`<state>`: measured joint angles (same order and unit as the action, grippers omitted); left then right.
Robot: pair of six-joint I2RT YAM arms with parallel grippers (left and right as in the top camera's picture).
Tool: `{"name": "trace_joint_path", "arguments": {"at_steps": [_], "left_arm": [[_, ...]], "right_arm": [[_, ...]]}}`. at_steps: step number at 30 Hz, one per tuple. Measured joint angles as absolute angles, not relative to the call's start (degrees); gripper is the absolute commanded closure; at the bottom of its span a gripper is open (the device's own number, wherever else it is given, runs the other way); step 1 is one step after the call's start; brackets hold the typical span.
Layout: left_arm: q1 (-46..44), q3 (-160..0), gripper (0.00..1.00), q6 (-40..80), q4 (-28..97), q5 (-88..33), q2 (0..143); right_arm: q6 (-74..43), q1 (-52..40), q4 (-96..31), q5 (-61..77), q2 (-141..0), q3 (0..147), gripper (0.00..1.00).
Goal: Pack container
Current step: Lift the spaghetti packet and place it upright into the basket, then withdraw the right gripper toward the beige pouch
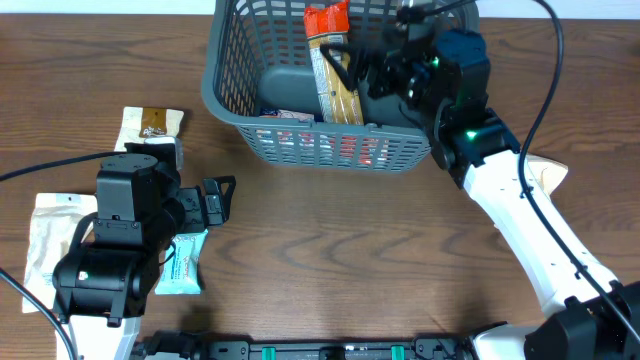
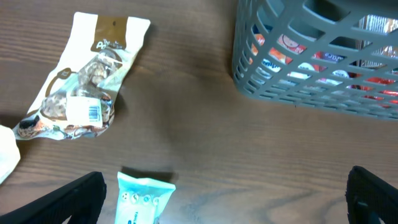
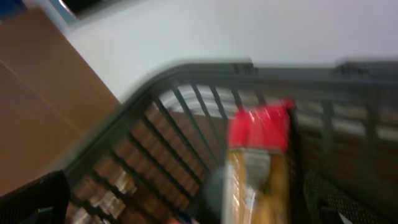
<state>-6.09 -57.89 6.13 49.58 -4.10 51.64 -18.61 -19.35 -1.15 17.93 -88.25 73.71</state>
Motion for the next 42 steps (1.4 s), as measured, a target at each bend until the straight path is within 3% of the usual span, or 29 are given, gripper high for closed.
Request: {"name": "trace_joint_path", "arguments": {"at_steps": [7, 15, 23, 31, 42], "left_arm": [[-6.09, -57.89, 0.01, 6.13, 49.91, -4.08, 51.66], [-6.09, -57.89, 0.01, 6.13, 49.95, -4.08, 51.66], [-6.09, -57.89, 0.01, 6.11, 50.0, -4.1, 51.66], [-6.09, -57.89, 0.01, 5.72, 50.04, -4.1, 51.66], [-6.09, -57.89, 0.02, 5.06, 50.28, -4.08, 51.66]], "right_arm": [[-5.67, -19.33, -14.68, 9.76, -82.06, 73.73, 0.01], [0.82, -19.2, -17.39, -0.25, -66.43, 76.71, 0.01], [-10.61, -12.71, -43.4, -25.28, -57.63, 78.04, 0.01], [-26.72, 3.16, -67.31, -30.94, -57.74, 77.43, 0.01], [-29.02, 17.02, -67.55, -31.73, -66.3, 76.29, 0.01]]}}
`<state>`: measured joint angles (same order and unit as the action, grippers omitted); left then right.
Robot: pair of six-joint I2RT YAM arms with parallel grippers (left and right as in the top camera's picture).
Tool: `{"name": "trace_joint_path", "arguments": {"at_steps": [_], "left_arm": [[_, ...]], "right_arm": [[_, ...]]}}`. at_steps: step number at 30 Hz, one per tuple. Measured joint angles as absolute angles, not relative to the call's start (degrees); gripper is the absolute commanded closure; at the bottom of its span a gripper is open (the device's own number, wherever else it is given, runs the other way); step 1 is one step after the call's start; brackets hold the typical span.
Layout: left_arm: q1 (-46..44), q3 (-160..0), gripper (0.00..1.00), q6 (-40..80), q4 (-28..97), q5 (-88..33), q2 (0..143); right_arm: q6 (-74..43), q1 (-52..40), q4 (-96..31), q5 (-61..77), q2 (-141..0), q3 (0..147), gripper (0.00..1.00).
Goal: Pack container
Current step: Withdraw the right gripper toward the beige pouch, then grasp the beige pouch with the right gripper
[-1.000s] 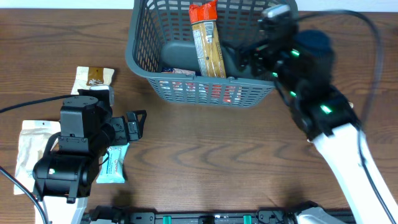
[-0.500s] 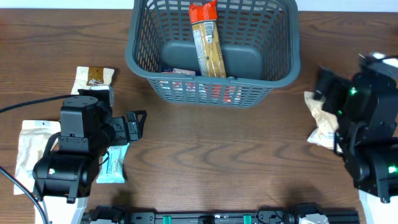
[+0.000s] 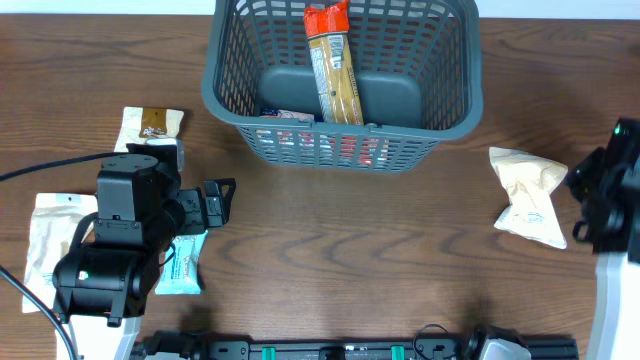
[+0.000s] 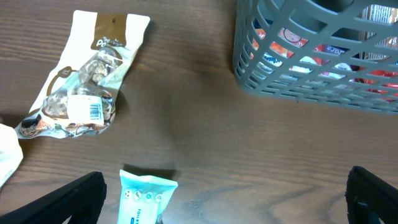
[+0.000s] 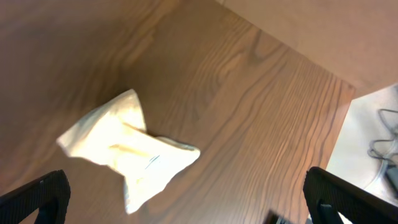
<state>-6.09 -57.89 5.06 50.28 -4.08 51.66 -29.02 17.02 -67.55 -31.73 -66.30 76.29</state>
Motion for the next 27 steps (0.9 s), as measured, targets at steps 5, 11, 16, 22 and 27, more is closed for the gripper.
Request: {"name": "trace_joint_path", "arguments": {"at_steps": [5, 11, 16, 22, 27], "left_arm": [[-6.09, -57.89, 0.01, 4.64, 50.48, -4.08, 51.66], [-6.09, -57.89, 0.01, 4.6, 51.37, -4.08, 51.66], [-6.09, -57.89, 0.01, 4.58, 52.75, -4.08, 51.66], [-6.09, -57.89, 0.01, 4.58, 53.71, -4.08, 51.66], [-6.09, -57.89, 0.01, 4.58, 53.78, -4.08, 51.66]], "right_arm": [[-18.81, 19.75, -59.77, -30.0, -77.1, 75.99, 0.01], [-0.67, 20.56, -54.08, -21.1, -88.92, 75.88, 0.01], [11.31, 20.56, -52.58, -14.87, -95.83, 75.66, 0.01], [16.64, 20.93, -51.29, -11.09, -102.04, 75.64, 0.01], [19.46, 22.37, -50.28, -8.49, -107.02, 75.59, 0.01]]}}
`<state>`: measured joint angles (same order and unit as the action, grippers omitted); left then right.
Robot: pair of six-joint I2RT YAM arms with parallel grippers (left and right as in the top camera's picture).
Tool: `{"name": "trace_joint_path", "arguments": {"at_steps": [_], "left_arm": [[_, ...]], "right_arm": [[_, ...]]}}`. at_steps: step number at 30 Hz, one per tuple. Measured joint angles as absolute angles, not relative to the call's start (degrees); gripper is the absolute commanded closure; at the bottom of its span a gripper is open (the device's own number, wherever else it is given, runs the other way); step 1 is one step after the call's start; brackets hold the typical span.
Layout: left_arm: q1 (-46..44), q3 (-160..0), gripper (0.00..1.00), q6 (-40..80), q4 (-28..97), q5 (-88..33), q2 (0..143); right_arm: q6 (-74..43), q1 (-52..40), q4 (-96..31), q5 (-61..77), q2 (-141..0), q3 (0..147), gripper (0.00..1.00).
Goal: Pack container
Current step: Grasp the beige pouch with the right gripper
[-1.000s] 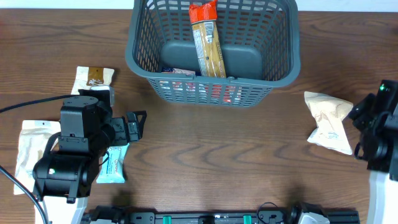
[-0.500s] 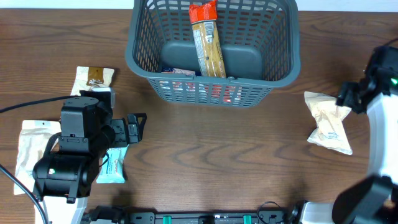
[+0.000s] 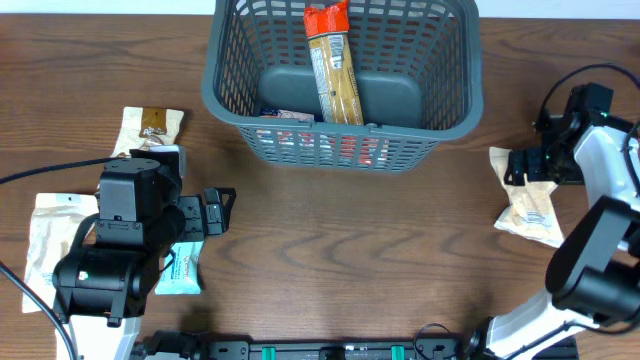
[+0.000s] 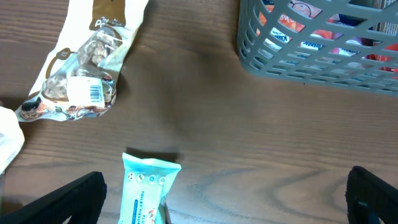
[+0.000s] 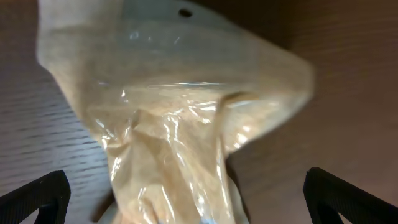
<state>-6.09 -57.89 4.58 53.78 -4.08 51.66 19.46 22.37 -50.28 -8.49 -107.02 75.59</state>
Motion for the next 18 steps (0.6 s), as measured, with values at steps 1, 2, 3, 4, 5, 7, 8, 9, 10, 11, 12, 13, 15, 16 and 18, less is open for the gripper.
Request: {"name": "trace_joint_path", "arguments": {"at_steps": [1, 2, 3, 4, 5, 7, 8, 9, 10, 11, 12, 13, 15, 16, 18], "left_arm": [[-6.09, -57.89, 0.01, 4.6, 53.78, -4.1, 51.66], [-6.09, -57.89, 0.01, 4.58, 53.78, -4.1, 51.66], [-6.09, -57.89, 0.01, 4.58, 53.78, -4.1, 51.66], [-6.09, -57.89, 0.01, 4.6, 53.78, -4.08, 51.66], [-6.09, -57.89, 0.02, 4.58, 53.78, -4.08, 51.66], [-6.09, -57.89, 0.01, 4.58, 53.78, -4.08, 51.66], [-6.09, -57.89, 0.01, 4.58, 53.76, -4.08, 51.66], [-6.09, -57.89, 0.01, 4.58, 53.78, -4.08, 51.66], [-6.09, -57.89, 0.01, 4.58, 53.78, -4.08, 51.66], [-6.09, -57.89, 0.01, 4.58, 53.78, -4.08, 51.66], [-6.09, -57.89, 0.01, 4.58, 53.78, -4.08, 51.66], [-6.09, -57.89, 0.01, 4.58, 53.78, -4.08, 51.66], [-6.09, -57.89, 0.01, 4.58, 53.78, -4.08, 51.66], [-6.09, -57.89, 0.01, 4.58, 53.76, -4.1, 51.66], [-6.09, -57.89, 0.01, 4.58, 53.74, -4.08, 51.66]], "right_arm": [[19.88, 22.65, -50.26, -8.21, -107.81, 75.57, 0.01], [20.18, 22.98, -50.26, -7.7, -108.57, 75.57, 0.01], [20.47, 23.24, -50.19, -7.29, -109.4, 75.57, 0.01], [20.62, 23.29, -50.17, -7.22, -109.86, 75.57, 0.01], [20.78, 23.31, -50.17, -7.05, -110.24, 75.55, 0.01], [21.17, 23.29, -50.15, -6.63, -110.65, 75.53, 0.01], [21.26, 23.29, -50.13, -6.44, -110.74, 75.53, 0.01], [21.37, 23.33, -50.11, -6.35, -110.8, 75.53, 0.01], [21.41, 23.42, -50.06, -6.2, -110.96, 75.53, 0.01], [21.45, 23.53, -50.06, -6.15, -111.24, 75.53, 0.01], [21.45, 23.62, -50.06, -6.0, -111.61, 75.53, 0.01], [21.45, 23.75, -50.04, -5.82, -112.05, 75.53, 0.01], [21.41, 23.9, -49.93, -5.43, -113.23, 75.53, 0.01], [21.41, 23.94, -49.87, -5.3, -113.82, 75.53, 0.01], [21.34, 24.1, -49.95, -4.27, -114.45, 75.57, 0.01]]}}
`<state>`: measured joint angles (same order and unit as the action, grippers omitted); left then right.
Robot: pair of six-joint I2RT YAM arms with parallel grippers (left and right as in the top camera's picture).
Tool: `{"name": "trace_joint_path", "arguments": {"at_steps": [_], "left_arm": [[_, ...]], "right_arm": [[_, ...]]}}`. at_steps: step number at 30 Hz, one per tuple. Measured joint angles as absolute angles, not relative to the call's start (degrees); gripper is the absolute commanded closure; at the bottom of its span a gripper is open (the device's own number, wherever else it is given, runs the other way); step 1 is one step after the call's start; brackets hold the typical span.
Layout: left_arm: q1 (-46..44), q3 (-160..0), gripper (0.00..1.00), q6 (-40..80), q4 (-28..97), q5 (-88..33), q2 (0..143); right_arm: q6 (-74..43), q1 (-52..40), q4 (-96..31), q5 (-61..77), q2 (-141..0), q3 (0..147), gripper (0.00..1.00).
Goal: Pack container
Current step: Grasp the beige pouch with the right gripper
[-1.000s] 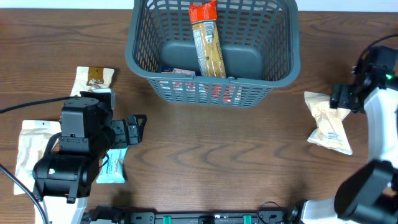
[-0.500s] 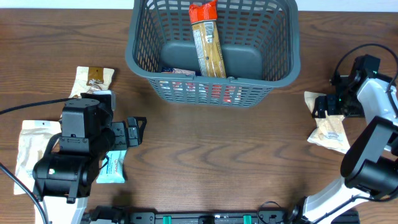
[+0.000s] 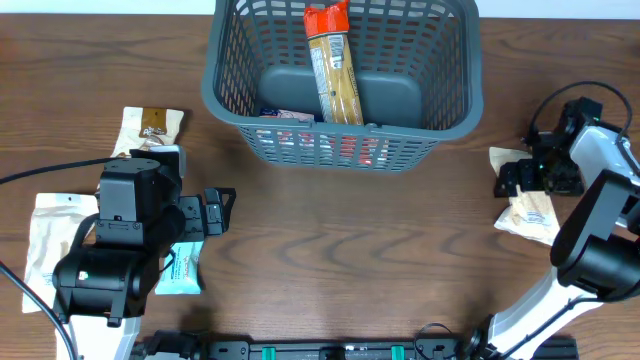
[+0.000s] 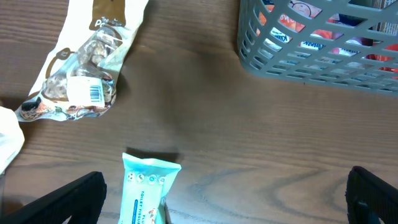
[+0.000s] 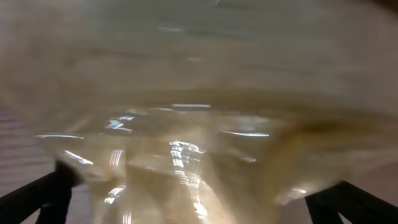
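A grey mesh basket (image 3: 230, 110) stands at the back centre of the table with a long pasta packet (image 3: 333, 70) and other packs in it. A cream bag (image 3: 530, 212) lies on the table at the right. My right gripper (image 3: 530, 178) is down on it, open. The bag (image 5: 186, 124) fills the right wrist view, with a dark fingertip in each lower corner of that view. My left gripper (image 3: 218, 205) hangs open at the left, just above a blue tissue packet (image 4: 146, 193), holding nothing.
A brown-and-white snack pouch (image 3: 150, 125) and a white pouch (image 3: 45, 235) lie at the far left. The snack pouch (image 4: 81, 87) and the basket's wall (image 4: 298, 62) show in the left wrist view. The table's right edge is close to the cream bag.
My right gripper has come lower onto the cream bag, which now fills its wrist view. The left arm and everything else have not moved.
My right gripper was open over the basket beside the pasta packet. Then it was at the table's right edge, above the cream bag. Then it was close over the bag, and now it is down on it. The left gripper stayed open by the tissue packet.
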<state>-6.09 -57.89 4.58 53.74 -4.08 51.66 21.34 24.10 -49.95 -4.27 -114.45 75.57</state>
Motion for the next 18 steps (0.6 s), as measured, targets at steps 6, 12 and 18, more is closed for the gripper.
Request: {"name": "trace_joint_path", "arguments": {"at_steps": [6, 12, 18], "left_arm": [[-6.09, -57.89, 0.01, 4.58, 53.78, -4.08, 51.66], [-6.09, -57.89, 0.01, 4.58, 53.78, -4.08, 51.66], [-6.09, -57.89, 0.01, 4.58, 53.78, -4.08, 51.66]], "right_arm": [[20.99, 24.21, -48.56, -2.9, -114.5, 75.29, 0.45], [18.46, 24.16, -45.74, -0.14, -114.32, 74.17, 0.99], [16.67, 24.18, -45.08, -0.21, -114.08, 74.06, 0.99]]}}
